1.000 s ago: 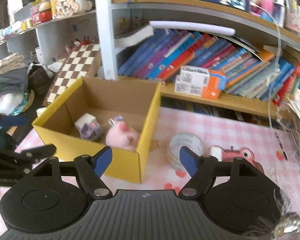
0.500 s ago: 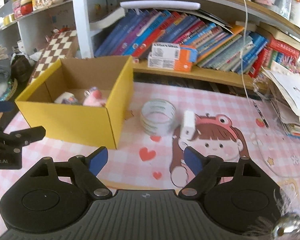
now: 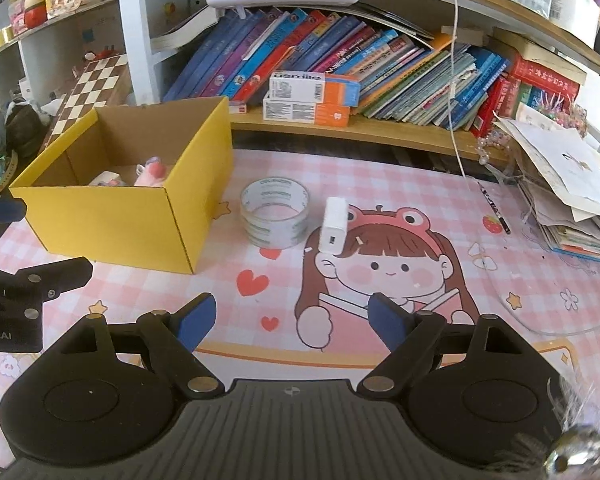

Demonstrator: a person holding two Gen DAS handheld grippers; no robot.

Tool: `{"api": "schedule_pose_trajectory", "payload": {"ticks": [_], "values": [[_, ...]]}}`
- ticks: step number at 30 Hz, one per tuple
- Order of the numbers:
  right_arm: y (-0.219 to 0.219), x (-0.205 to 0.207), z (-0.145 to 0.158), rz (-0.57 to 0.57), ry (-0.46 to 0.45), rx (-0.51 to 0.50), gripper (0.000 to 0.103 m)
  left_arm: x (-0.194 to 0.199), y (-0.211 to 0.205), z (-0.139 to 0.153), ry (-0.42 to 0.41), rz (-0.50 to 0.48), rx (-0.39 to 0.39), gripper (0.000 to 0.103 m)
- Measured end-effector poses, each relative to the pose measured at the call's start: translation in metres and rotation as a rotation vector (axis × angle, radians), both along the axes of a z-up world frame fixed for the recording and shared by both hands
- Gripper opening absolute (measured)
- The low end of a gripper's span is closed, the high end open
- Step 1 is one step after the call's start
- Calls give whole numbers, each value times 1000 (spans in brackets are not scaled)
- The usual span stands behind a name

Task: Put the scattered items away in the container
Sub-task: 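Move the left tool to the clear tape roll while the right tool approaches the white charger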

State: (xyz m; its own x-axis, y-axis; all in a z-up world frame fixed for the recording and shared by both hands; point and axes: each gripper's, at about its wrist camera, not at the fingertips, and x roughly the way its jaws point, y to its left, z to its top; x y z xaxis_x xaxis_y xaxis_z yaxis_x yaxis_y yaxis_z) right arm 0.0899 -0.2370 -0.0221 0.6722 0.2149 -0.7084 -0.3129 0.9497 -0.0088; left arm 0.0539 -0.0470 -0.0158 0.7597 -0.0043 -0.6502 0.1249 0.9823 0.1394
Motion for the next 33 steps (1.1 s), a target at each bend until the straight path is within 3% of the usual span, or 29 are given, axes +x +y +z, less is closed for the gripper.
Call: {"api": "schedule_pose_trajectory", "payload": {"ticks": [20,25,33], "values": [[-57,22,-10,-68,18,77,81,19,-59,-5,9,-108,86,98],[-60,33,-15,-66,33,99,80,26,-70,-3,-39,-146,129,98],[-69,54,-21,-74,47,133,69,47,-89,-6,-65,-193,204,98]]}}
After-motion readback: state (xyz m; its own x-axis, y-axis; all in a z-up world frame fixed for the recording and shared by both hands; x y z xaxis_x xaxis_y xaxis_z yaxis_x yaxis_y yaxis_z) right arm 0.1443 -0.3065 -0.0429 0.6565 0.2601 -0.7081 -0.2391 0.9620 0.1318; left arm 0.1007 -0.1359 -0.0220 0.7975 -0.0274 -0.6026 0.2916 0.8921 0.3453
